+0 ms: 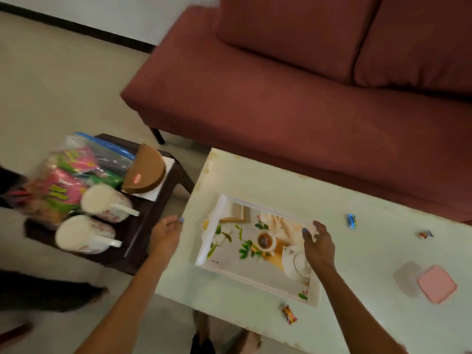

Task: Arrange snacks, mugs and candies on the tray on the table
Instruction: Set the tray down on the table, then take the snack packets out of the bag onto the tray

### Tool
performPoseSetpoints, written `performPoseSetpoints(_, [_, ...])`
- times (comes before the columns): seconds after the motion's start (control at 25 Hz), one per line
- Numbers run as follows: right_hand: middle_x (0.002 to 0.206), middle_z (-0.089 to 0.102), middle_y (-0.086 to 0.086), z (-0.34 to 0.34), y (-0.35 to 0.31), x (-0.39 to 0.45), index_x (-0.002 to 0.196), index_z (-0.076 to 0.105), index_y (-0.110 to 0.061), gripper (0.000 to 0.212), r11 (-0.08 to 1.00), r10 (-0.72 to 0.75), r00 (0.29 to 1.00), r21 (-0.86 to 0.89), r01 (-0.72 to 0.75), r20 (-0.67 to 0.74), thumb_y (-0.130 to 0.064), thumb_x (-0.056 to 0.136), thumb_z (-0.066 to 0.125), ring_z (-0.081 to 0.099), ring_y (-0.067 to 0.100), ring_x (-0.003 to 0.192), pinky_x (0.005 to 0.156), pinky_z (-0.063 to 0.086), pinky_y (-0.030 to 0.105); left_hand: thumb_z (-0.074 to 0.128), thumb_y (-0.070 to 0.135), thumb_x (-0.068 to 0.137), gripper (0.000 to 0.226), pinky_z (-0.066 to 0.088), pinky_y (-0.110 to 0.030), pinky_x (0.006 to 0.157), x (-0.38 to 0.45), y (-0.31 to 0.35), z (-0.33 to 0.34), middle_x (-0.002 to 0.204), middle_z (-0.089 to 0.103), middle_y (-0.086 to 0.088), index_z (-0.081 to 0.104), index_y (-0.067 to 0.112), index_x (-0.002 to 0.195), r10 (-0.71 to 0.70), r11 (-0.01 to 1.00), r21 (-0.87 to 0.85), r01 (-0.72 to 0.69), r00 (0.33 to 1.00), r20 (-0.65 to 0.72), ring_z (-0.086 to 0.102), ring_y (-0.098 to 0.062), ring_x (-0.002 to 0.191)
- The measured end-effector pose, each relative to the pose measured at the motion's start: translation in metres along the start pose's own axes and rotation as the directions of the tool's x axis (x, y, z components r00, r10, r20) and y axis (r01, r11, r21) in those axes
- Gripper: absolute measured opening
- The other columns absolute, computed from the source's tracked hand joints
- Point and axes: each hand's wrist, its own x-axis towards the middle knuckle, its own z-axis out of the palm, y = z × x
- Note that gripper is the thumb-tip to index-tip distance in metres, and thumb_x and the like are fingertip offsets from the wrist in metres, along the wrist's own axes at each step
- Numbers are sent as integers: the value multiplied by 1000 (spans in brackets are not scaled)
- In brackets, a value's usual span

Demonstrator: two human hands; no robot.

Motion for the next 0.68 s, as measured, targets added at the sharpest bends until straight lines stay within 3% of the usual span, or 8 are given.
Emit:
performPoseSetpoints(0.16, [137,51,14,10,-117,-35,132,47,-7,41,970,-231,965,113,217,128,-27,96,48,52,31,120,99,39,35,52,19,91,16,50,-29,72,-50,43,-68,98,66,-8,57,13,105,84,947,-299,-121,987,-134,64,-23,86])
performPoseSetpoints(0.28, [134,53,12,31,-201,-59,129,49,-9,39,924,-372,906,170,342,199,-29,96,48,54,26,116,96,39,32,53,15,89,16,47,-27,65,-59,64,-117,93,66,-12,58,6,101,93,898,-381,-220,942,-323,64,-23,77])
performPoseSetpoints(0.48, [122,60,7,98,-308,-89,126,52,-13,42,843,-537,759,190,504,369,-37,92,52,55,16,106,86,41,26,59,11,84,25,51,-30,69,-32,68,-191,99,63,-16,58,1,106,-28,846,-471,-249,862,-505,62,-21,77])
performPoseSetpoints(0.6, [117,63,9,160,-356,-90,123,55,-11,42,828,-539,697,144,542,473,-37,90,56,59,21,108,90,46,32,66,22,81,38,48,-45,92,9,54,-223,115,62,-24,56,1,112,-193,848,-514,-126,831,-521,60,-35,104])
performPoseSetpoints(0.68, [120,62,10,208,-379,-83,122,55,-9,41,825,-510,669,86,559,542,-35,91,56,58,22,110,88,43,30,70,29,77,54,46,-47,94,41,44,-239,119,59,-27,53,-5,115,-293,863,-506,1,816,-499,56,-40,110])
